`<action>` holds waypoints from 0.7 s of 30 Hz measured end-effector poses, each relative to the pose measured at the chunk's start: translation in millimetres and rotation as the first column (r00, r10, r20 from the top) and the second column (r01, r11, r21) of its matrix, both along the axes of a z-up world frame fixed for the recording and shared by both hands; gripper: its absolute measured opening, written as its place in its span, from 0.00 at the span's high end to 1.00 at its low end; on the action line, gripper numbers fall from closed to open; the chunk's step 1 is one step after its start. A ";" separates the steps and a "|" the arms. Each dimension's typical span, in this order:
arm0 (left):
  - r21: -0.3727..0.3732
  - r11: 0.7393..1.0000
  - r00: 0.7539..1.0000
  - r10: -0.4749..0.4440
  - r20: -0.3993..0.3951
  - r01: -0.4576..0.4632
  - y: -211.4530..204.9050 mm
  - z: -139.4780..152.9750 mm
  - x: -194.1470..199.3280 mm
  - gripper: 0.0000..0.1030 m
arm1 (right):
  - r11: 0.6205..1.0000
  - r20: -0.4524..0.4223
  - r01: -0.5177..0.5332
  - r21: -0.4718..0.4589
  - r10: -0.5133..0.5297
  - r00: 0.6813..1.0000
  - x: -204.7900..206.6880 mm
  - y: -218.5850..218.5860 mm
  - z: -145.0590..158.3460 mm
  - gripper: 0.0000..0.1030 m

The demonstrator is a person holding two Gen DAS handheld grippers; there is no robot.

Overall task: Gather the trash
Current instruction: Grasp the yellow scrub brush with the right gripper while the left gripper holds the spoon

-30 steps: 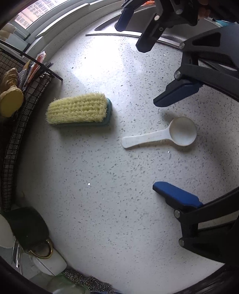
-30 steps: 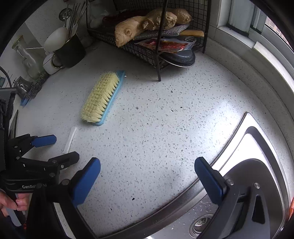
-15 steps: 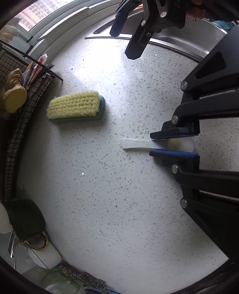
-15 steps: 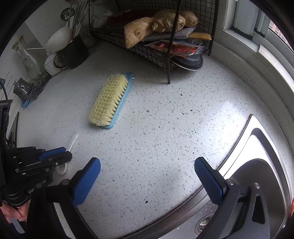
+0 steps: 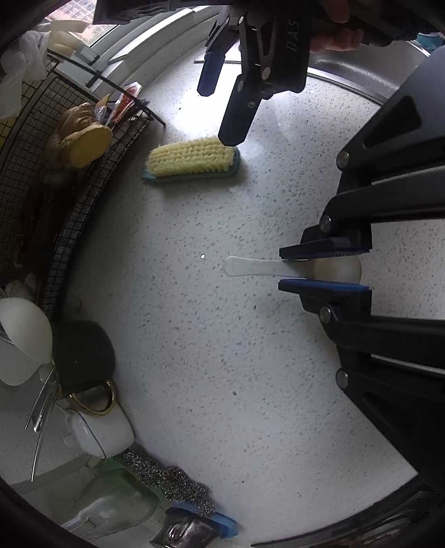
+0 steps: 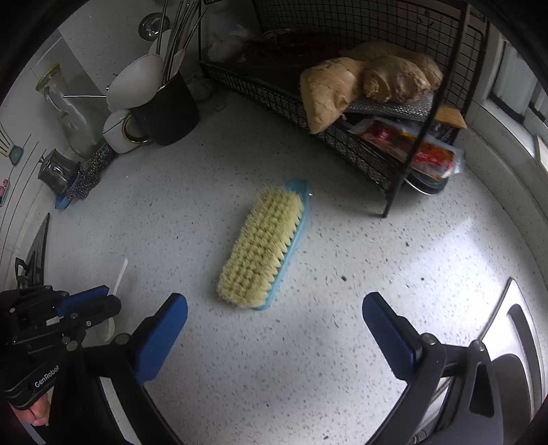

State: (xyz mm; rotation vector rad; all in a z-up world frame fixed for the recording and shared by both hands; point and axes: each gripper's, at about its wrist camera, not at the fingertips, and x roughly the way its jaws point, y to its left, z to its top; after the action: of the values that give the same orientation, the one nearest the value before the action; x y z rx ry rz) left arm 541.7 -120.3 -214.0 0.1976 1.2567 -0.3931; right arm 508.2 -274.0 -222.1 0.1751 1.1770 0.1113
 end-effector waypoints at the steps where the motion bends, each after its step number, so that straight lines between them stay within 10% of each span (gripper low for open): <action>1: 0.000 1.000 1.000 0.006 0.001 -0.006 0.1 -0.3 6.5 0.90 | 1.000 -0.001 -0.004 0.000 0.004 1.000 3.9 3.0 -1.9 0.01; 12: -0.025 1.000 1.000 0.008 -0.013 -0.008 -4.7 -10.9 35.0 0.90 | 0.998 -0.029 -0.066 -0.020 0.065 0.997 35.2 29.6 -28.2 0.21; 15: -0.021 1.000 1.000 0.009 -0.014 -0.009 -4.3 -13.5 34.6 0.90 | 0.993 -0.008 -0.094 -0.072 0.093 0.996 38.4 41.7 -27.2 0.51; 21: -0.021 0.999 0.999 0.032 -0.019 -0.032 9.3 -12.7 21.6 0.90 | 0.989 0.013 -0.124 -0.076 0.125 0.992 28.4 50.2 -25.6 0.62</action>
State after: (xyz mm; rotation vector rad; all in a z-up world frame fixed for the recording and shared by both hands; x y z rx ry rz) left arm 563.3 -111.0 -226.7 0.1558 1.2717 -0.3814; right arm 536.6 -223.8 -247.7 0.0344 1.1724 0.1780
